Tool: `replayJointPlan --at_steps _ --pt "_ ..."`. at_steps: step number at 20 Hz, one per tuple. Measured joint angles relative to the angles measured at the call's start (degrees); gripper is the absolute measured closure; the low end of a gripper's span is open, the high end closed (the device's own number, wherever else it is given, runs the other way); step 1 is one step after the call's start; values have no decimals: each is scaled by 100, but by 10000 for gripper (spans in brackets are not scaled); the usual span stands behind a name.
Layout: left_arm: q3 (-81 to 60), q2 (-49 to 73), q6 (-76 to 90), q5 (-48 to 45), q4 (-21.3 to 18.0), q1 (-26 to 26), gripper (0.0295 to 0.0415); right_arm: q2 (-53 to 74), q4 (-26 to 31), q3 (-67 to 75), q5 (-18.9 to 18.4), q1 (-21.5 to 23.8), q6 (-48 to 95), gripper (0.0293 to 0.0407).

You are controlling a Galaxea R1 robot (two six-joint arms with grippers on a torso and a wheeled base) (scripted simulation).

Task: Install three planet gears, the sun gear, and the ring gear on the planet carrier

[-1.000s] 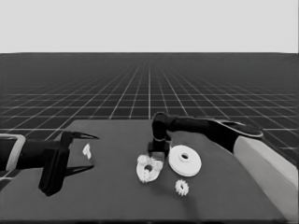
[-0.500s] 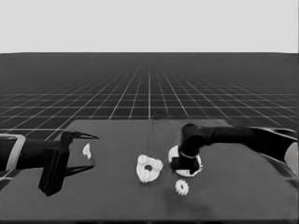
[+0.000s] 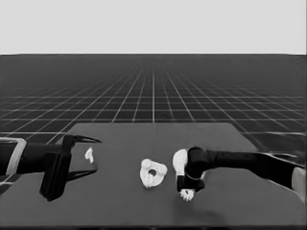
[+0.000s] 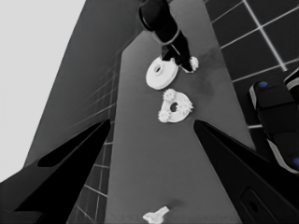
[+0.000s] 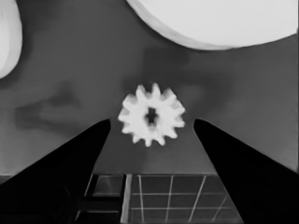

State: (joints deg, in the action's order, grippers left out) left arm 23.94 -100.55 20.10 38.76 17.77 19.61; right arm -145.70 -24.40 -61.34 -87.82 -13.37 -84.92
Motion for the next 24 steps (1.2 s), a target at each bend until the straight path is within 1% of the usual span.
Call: replayJointPlan --at_steps 2,6,8,9,16,17,18,19,21,24 --pt "0 0 0 0 0 0 326 -22 -96 -88 42 -97 54 315" --pt "0 0 0 0 0 0 326 -32 -140 -128 62 -138 78 315" --pt "0 0 0 0 0 0 326 -32 -144 -131 64 -141 80 386" --pt "0 0 0 0 0 0 326 -32 -145 -132 64 -139 81 390" --pt "0 0 0 0 0 0 326 -33 -146 -132 65 -140 82 390" --pt "0 0 0 0 0 0 326 74 356 283 -126 318 -179 390" --pt "0 0 0 0 0 0 326 113 705 473 -187 706 -313 390" --pt "0 0 0 0 0 0 326 125 926 550 -202 942 -373 390" --pt "0 0 0 0 0 0 326 132 1138 596 -204 1161 -414 390" --pt "0 0 0 0 0 0 326 134 1230 608 -202 1249 -425 390"
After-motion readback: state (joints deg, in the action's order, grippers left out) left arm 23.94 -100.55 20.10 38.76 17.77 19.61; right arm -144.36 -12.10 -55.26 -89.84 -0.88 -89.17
